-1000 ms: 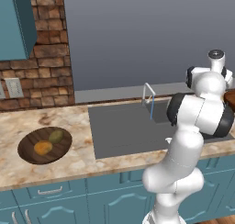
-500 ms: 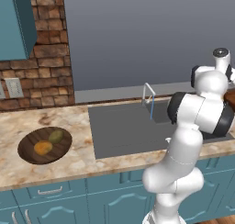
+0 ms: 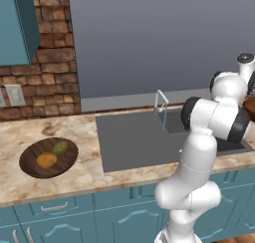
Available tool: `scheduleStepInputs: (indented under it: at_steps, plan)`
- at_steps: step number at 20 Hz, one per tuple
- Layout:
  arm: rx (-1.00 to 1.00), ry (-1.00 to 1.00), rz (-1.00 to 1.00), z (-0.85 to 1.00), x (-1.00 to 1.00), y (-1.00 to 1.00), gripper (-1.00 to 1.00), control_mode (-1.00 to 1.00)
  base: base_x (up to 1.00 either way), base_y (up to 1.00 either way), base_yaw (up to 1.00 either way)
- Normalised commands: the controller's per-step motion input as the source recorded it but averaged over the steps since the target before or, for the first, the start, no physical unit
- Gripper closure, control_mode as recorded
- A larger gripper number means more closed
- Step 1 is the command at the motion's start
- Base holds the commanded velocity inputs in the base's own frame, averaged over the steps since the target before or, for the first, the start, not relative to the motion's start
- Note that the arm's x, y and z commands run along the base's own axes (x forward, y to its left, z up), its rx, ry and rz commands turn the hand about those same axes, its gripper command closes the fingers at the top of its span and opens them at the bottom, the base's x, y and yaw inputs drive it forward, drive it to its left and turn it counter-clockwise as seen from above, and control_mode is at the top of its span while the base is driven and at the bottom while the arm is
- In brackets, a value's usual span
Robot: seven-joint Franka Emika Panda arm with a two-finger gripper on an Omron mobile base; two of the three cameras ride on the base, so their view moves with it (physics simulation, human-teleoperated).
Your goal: Pick the potatos from the sink and place them in one bowl. Place the pear in the other bowl. Then turn off the sink faucet.
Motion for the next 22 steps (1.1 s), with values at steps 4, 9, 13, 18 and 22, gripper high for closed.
scheduleStepInputs:
  at_steps: [4, 9, 13, 18, 22]
  plan:
    - [0.0, -0.01, -0.04, 0.0, -0.09, -0.31, 1.0, -1.0, 0.0, 0.0, 0.0]
    - [0.0, -0.01, -0.03, -0.03, -0.06, -0.3, 1.0, -1.0, 0.0, 0.0, 0.0]
    - [0.0, 0.0, -0.03, -0.06, -0.03, -0.19, 1.0, -1.0, 0.0, 0.0, 0.0]
    - [0.0, -0.03, -0.03, -0.01, -0.12, -0.24, 1.0, -1.0, 0.0, 0.0, 0.0]
    - [0.0, -0.04, -0.04, 0.0, -0.12, -0.28, 1.0, -1.0, 0.0, 0.0, 0.0]
